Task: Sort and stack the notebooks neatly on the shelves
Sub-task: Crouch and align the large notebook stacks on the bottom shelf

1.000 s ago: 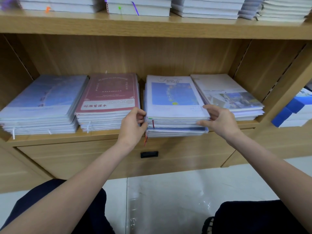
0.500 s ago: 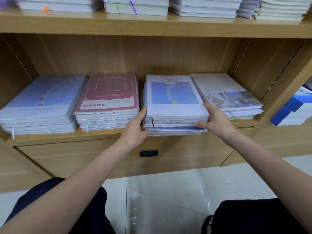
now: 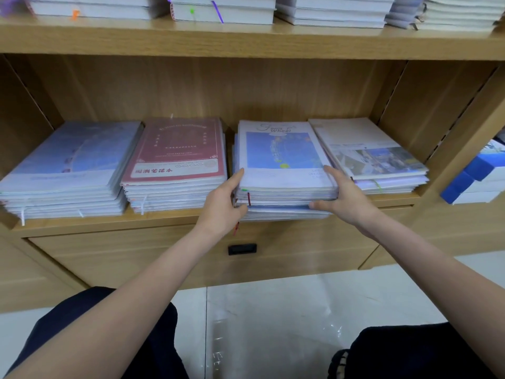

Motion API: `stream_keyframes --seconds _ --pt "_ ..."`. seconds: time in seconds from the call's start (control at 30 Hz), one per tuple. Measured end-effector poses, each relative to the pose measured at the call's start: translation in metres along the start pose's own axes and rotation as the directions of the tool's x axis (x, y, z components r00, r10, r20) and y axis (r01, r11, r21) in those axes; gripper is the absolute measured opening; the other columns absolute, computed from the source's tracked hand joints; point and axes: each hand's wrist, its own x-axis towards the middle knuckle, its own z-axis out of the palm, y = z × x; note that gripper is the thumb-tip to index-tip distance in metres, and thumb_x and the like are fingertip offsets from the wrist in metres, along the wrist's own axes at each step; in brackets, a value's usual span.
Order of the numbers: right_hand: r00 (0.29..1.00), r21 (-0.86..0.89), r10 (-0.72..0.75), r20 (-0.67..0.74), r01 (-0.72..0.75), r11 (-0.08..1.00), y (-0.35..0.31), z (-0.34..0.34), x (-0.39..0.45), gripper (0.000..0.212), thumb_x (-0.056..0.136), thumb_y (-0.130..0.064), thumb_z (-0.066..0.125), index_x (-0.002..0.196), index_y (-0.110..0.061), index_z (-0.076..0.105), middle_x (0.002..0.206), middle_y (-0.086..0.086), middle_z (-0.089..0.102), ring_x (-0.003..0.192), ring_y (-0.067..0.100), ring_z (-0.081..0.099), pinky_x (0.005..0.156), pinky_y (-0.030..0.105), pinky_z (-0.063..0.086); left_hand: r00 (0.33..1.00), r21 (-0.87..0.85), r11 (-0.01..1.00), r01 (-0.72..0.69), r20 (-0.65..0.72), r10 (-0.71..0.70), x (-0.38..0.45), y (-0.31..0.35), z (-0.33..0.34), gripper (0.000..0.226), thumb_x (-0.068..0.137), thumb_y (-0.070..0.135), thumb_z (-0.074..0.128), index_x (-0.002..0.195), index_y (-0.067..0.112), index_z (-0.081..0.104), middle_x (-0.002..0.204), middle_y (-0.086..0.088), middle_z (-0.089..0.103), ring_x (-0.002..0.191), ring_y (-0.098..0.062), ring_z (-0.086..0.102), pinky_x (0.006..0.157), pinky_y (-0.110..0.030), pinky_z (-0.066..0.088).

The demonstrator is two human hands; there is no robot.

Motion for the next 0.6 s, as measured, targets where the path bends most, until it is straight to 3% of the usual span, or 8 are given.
stream_keyframes --seconds 0.1,0.17,0.27,0.33,0.4,0.47,0.53,0.6 --pt "1.000 -0.034 0.002 0.011 -0.001 0.999 -0.002 0.001 -0.001 0.094 0.077 -0.017 0.077 0.150 -0.017 0.018 0.154 0.000 0.024 0.139 0.020 0.026 0.113 0.037 0.027 1.000 0.083 0.996 -0.015 0.017 0.014 0.001 -0.002 -0.001 0.075 0.085 -0.003 0.057 0.147 0.023 0.023 0.147 -0.002 0.039 0.091 -0.009 0.054 0.075 -0.006 0.036" --pt "1.000 -0.035 0.006 0.021 -0.005 0.999 0.000 0.001 -0.003 0.096 0.076 -0.015 0.076 0.151 -0.016 0.015 0.155 0.000 0.021 0.140 0.021 0.025 0.114 0.039 0.027 0.999 0.112 0.994 -0.019 0.031 0.016 -0.001 -0.002 -0.001 0.077 0.085 -0.002 0.057 0.148 0.023 0.021 0.148 -0.002 0.037 0.087 -0.009 0.053 0.071 -0.007 0.038" --pt "0.999 -0.142 -0.041 0.035 0.046 0.989 -0.001 0.003 -0.006 0.096 0.078 -0.015 0.075 0.151 -0.013 0.012 0.156 0.003 0.017 0.143 0.020 0.017 0.115 0.038 0.024 0.999 0.078 0.997 -0.020 0.051 0.016 -0.004 -0.004 -0.001 0.077 0.086 -0.004 0.055 0.148 0.022 0.019 0.150 0.000 0.033 0.115 -0.012 0.053 0.089 -0.011 0.036" --pt "0.998 -0.103 -0.019 0.052 0.024 0.994 0.001 0.002 -0.005 0.097 0.079 -0.015 0.074 0.151 -0.014 0.010 0.156 0.002 0.016 0.143 0.021 0.018 0.115 0.039 0.024 0.998 0.019 1.000 0.000 0.058 -0.001 -0.005 -0.005 -0.002 0.078 0.085 -0.007 0.055 0.148 0.022 0.019 0.149 -0.001 0.034 0.130 -0.016 0.043 0.100 -0.017 0.034" --pt "0.997 0.085 0.042 0.065 -0.047 0.995 0.001 -0.005 -0.003 0.101 0.075 -0.015 0.077 0.151 -0.021 0.011 0.154 0.000 0.025 0.138 0.022 0.030 0.112 0.043 0.031 0.997 -0.075 0.996 0.046 0.070 -0.041 -0.004 -0.005 -0.004 0.082 0.084 -0.009 0.055 0.148 0.021 0.016 0.145 -0.002 0.038 0.131 -0.018 0.042 0.105 -0.026 0.037" --pt "0.995 0.262 0.073 0.065 -0.088 0.961 0.002 -0.009 -0.001 0.102 0.071 -0.014 0.080 0.150 -0.023 0.017 0.147 0.000 0.038 0.128 0.023 0.043 0.105 0.048 0.040 0.992 -0.178 0.979 0.101 0.095 -0.085 -0.004 -0.003 -0.005 0.083 0.083 -0.014 0.054 0.149 0.015 0.012 0.142 0.001 0.037 0.132 -0.015 0.037 0.105 -0.023 0.034" --pt "0.994 0.310 0.086 0.073 -0.104 0.945 0.003 -0.008 0.000 0.098 0.070 -0.008 0.080 0.148 -0.018 0.021 0.142 0.003 0.044 0.122 0.024 0.049 0.101 0.049 0.044 0.983 -0.233 0.960 0.157 0.131 -0.129 -0.005 -0.002 -0.006 0.079 0.083 -0.018 0.052 0.148 0.008 0.014 0.146 -0.001 0.033 0.135 -0.014 0.033 0.103 -0.018 0.029" --pt "0.994 0.304 0.098 0.049 -0.108 0.946 0.002 -0.004 0.000 0.093 0.070 -0.003 0.079 0.146 -0.015 0.026 0.139 0.006 0.045 0.120 0.025 0.050 0.100 0.048 0.044 0.980 -0.249 0.951 0.185 0.123 -0.158 -0.005 -0.002 -0.004 0.074 0.083 -0.019 0.051 0.146 0.004 0.020 0.148 -0.007 0.034 0.135 -0.017 0.035 0.107 -0.022 0.029"
